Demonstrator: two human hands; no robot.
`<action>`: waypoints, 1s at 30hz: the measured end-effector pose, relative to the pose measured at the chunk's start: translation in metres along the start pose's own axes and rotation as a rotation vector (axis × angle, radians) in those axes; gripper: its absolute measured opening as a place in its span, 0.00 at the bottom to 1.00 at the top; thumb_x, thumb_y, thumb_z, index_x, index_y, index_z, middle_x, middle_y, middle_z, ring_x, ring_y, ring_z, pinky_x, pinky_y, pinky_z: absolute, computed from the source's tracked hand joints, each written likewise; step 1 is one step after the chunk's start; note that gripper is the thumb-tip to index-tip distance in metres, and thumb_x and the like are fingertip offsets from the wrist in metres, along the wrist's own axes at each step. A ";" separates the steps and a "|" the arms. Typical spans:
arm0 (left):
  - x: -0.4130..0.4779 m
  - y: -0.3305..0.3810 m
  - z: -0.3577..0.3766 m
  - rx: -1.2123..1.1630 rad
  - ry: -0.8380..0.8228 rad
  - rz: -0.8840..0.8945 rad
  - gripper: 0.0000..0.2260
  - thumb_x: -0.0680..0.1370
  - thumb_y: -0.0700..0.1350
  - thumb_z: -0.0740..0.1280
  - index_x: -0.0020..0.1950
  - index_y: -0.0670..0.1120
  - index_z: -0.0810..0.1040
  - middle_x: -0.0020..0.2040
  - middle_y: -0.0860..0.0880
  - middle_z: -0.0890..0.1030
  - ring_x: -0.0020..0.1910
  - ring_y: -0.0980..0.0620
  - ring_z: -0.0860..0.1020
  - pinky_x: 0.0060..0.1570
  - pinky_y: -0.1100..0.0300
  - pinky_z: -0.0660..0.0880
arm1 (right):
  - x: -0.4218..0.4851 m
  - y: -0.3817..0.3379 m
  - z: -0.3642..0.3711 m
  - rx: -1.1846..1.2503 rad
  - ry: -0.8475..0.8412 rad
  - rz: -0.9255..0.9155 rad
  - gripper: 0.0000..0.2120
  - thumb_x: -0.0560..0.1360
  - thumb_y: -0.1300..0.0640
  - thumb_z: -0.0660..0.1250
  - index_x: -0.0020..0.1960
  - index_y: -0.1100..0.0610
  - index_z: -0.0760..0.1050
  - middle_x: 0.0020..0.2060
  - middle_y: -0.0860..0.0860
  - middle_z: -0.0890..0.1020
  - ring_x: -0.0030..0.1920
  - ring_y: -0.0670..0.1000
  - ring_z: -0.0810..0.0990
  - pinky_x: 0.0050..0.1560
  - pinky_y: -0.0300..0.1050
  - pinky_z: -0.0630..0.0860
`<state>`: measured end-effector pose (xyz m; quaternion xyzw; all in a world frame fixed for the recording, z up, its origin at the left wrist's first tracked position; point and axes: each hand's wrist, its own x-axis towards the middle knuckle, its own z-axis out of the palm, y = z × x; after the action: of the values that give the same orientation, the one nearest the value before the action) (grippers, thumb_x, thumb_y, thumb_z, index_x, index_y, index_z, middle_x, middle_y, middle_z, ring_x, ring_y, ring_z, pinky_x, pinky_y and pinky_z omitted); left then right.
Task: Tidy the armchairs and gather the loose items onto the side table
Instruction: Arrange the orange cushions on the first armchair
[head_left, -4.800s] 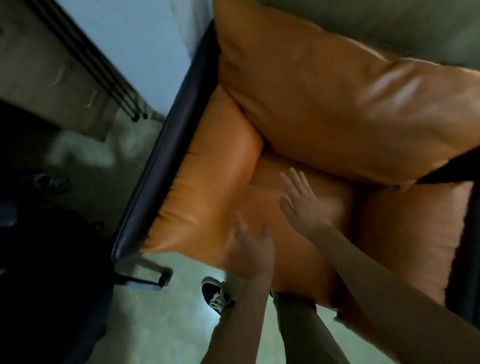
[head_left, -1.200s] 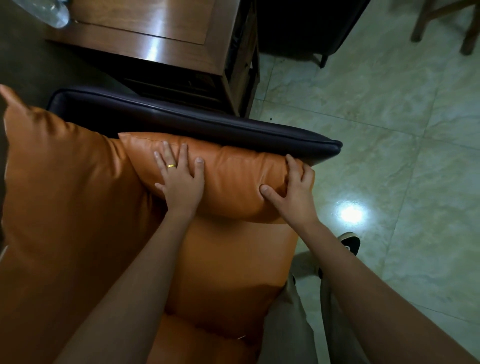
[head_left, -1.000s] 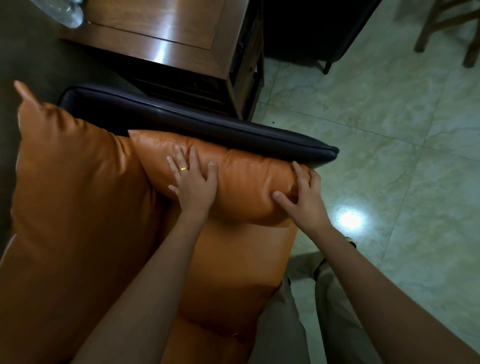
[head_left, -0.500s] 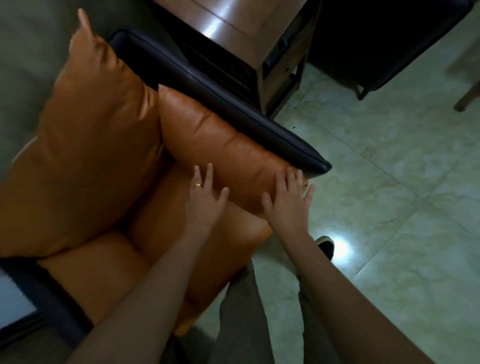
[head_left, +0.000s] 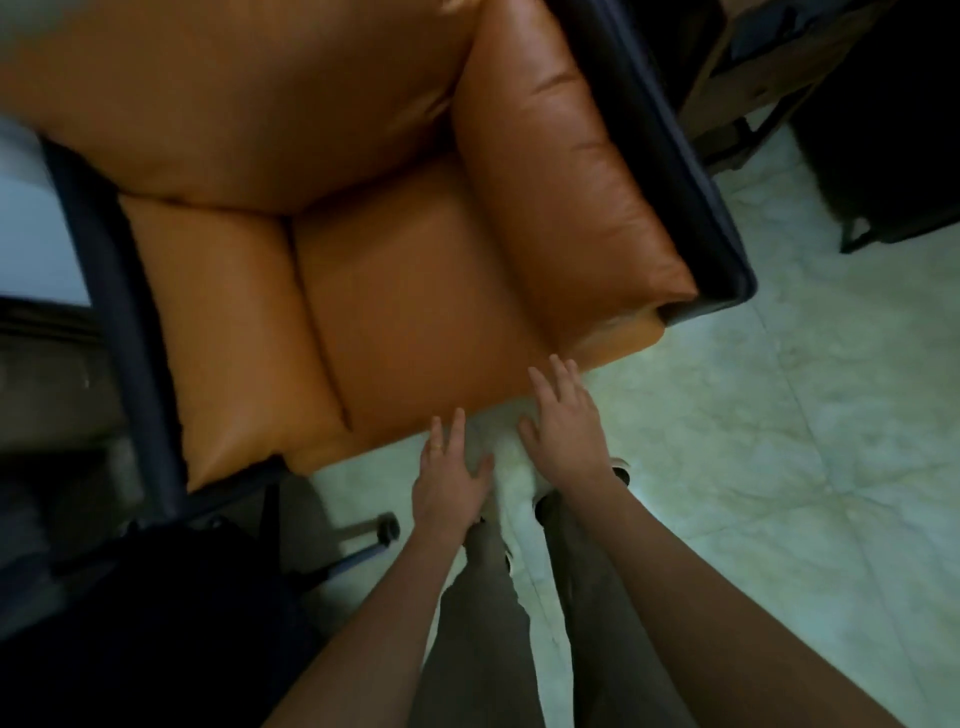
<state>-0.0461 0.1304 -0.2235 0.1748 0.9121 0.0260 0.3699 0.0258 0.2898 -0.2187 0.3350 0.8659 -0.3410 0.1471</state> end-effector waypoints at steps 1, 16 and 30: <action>-0.007 -0.013 0.008 -0.025 0.004 -0.034 0.33 0.80 0.63 0.58 0.81 0.59 0.45 0.82 0.49 0.48 0.79 0.43 0.57 0.65 0.45 0.71 | -0.006 -0.004 0.013 -0.018 -0.045 -0.022 0.31 0.80 0.50 0.60 0.80 0.54 0.56 0.81 0.57 0.53 0.81 0.58 0.47 0.78 0.60 0.57; -0.036 -0.198 0.132 -0.318 0.270 -0.071 0.39 0.80 0.60 0.62 0.81 0.53 0.41 0.82 0.50 0.41 0.81 0.46 0.50 0.70 0.48 0.70 | -0.025 -0.049 0.187 -0.203 -0.141 -0.291 0.32 0.82 0.45 0.59 0.82 0.52 0.51 0.82 0.53 0.49 0.81 0.57 0.43 0.77 0.64 0.54; 0.162 -0.340 0.134 -0.170 0.654 -0.010 0.48 0.75 0.71 0.59 0.81 0.44 0.42 0.82 0.45 0.42 0.81 0.47 0.41 0.78 0.39 0.46 | 0.116 -0.071 0.329 -0.545 0.242 -0.575 0.36 0.81 0.36 0.55 0.82 0.50 0.47 0.82 0.56 0.46 0.81 0.61 0.41 0.76 0.69 0.40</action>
<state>-0.1636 -0.1444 -0.4884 0.1211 0.9779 0.1549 0.0712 -0.0986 0.0800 -0.4785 0.0661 0.9939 -0.0848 0.0262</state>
